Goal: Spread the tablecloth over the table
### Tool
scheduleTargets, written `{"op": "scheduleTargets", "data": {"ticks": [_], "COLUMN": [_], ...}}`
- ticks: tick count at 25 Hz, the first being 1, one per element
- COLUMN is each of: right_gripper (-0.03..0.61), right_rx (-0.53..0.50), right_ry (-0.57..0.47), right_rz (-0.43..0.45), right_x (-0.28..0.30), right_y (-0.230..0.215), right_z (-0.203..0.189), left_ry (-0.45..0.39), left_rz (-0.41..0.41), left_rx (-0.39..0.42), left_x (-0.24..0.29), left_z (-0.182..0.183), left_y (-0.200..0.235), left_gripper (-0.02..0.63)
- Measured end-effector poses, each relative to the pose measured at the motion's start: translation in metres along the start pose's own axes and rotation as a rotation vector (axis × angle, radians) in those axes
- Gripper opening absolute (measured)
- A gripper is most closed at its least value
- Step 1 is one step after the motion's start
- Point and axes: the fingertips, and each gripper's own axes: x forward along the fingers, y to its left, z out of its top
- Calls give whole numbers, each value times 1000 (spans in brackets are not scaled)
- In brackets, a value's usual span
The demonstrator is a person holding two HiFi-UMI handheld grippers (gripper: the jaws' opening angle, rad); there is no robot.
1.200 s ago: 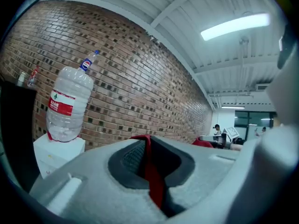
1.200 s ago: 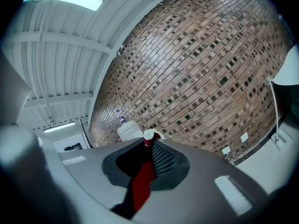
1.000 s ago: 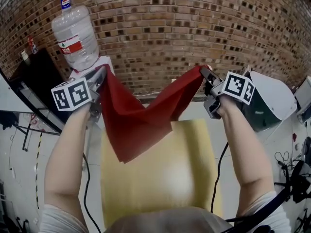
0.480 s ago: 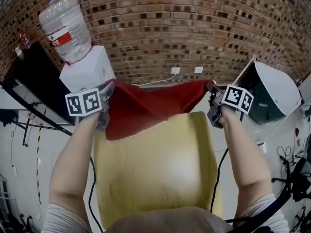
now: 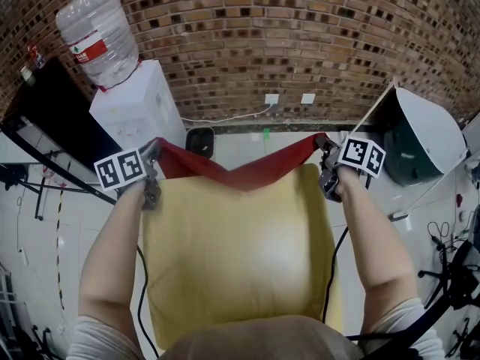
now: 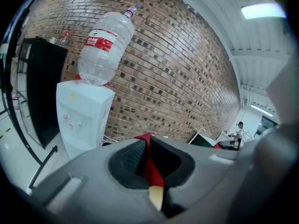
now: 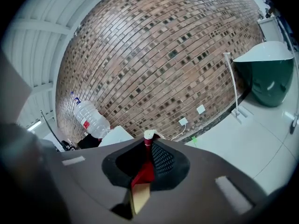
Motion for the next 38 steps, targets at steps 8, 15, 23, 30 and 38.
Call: {"op": "scheduleTargets", "data": {"ticks": [8,15,23,30,38], "right_gripper": [14,14,14,14,14], "right_rx": [17,-13,-44,-86,-220], "right_ry": [-52,-106,-179,-153,-29], "right_rz": [-23,2,-1,-67,-119], "right_x": [-25,-70,-149,-208,-248], "right_y": [8,59,111,118,104], "right_z": [12,20,14,-25,-89], "left_ry": [-76,-151,-195,-173,-117], "left_rz": [34,7,-24,-63,-13], "left_rx": [-13,-19,1,13,83], "left_x": [-43,-109,-193,-250,-295], "left_z": [19,46,60,23,-48], "left_y": [13,4,-12,-31,-47], "left_gripper": [8,8,8,8,8]}}
